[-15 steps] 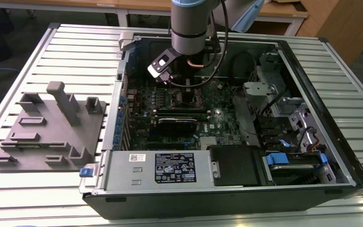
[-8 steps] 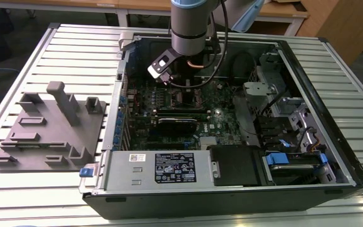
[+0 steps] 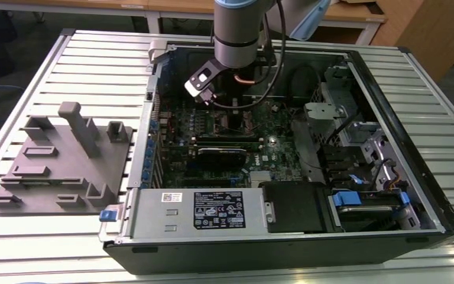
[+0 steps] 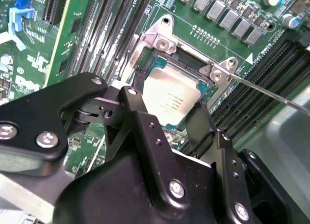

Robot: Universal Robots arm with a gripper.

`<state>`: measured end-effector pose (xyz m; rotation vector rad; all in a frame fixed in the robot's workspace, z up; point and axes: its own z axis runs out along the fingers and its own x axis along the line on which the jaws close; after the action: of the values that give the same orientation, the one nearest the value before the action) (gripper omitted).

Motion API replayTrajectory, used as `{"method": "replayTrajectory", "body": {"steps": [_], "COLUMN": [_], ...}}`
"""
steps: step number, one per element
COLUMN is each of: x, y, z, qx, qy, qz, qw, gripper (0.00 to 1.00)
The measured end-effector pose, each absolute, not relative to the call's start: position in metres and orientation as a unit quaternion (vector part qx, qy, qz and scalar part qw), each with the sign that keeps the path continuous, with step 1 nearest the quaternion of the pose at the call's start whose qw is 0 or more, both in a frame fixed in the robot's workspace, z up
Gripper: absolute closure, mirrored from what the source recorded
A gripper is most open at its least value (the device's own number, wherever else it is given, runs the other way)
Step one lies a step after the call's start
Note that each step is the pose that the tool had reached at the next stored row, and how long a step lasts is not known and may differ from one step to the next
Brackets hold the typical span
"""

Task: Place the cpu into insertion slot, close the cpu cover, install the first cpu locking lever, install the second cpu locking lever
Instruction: 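Place the cpu into insertion slot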

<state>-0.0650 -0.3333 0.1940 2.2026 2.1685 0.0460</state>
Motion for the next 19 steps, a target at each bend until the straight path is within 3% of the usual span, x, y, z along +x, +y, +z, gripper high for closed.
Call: {"method": "replayTrajectory", "body": {"steps": [16, 18, 19], "x": [-0.065, -0.065, -0.065], "y": [-0.3333, -0.3333, -0.3333], "z": [0.2045, 0.2046, 0.2047], "qx": [0.712, 0.712, 0.712], "qy": [0.701, 0.701, 0.701], "qz": [0.015, 0.015, 0.015], "qw": [0.025, 0.025, 0.025], "gripper": [0.41, 0.53, 0.53]}}
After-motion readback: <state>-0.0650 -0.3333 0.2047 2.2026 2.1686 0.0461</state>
